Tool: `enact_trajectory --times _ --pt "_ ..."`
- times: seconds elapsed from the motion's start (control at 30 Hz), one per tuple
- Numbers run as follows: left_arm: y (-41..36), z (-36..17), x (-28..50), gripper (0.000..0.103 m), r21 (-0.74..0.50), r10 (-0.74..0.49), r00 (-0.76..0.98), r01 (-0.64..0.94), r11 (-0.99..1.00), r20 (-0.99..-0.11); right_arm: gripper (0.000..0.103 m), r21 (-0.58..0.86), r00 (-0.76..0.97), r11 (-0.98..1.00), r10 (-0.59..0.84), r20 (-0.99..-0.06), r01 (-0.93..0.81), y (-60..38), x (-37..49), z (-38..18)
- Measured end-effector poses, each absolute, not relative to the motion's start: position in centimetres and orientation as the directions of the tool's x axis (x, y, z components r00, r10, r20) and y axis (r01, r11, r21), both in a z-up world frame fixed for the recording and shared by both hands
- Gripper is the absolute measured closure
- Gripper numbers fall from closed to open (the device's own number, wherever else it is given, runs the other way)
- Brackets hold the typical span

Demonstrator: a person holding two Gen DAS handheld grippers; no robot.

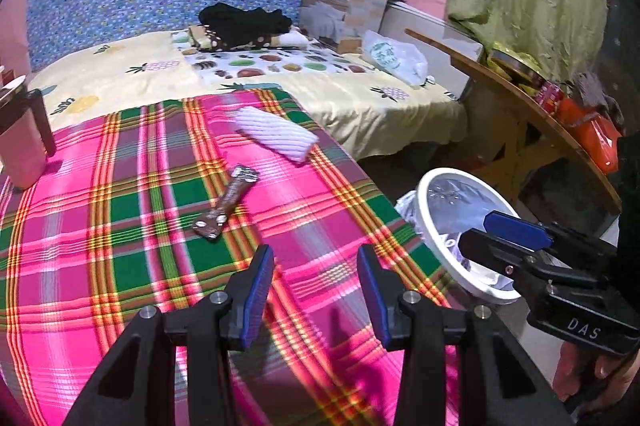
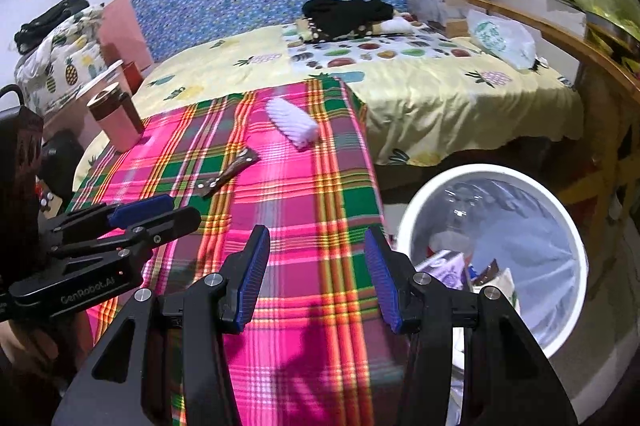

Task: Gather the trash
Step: 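Move both grippers back over the bed toward the remaining trash, then grasp the brown chocolate wrapper with the left gripper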

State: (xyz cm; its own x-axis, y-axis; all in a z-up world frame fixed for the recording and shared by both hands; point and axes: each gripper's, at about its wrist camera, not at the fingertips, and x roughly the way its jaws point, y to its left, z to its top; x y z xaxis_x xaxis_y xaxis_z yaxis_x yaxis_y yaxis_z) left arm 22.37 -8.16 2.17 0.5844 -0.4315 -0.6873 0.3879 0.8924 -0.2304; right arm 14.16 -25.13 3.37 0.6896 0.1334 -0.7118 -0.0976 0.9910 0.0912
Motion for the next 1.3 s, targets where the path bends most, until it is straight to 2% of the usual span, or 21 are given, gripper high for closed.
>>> enact_trajectory --times 0.53,1.23,1.3 --pt "-5.0 1.0 25.4 0.060 -0.191 -0.367 0.608 0.335 0.923 -0.704 0.053 0.067 0.678 0.985 0.159 -0.718 -0.160 -22.5 15.9 3.2" --pt "-6.6 -4.4 33.0 0.060 -0.145 -0.297 0.533 0.308 0.940 -0.792 0.053 0.107 0.638 0.974 0.211 -0.741 -0.198 -22.7 20.4 1.3" --pt "-6.8 -4.9 33.3 0.064 -0.141 -0.287 0.530 0.298 0.944 -0.798 0.053 0.108 0.631 0.975 0.207 -0.747 -0.192 -22.8 21.0 1.0"
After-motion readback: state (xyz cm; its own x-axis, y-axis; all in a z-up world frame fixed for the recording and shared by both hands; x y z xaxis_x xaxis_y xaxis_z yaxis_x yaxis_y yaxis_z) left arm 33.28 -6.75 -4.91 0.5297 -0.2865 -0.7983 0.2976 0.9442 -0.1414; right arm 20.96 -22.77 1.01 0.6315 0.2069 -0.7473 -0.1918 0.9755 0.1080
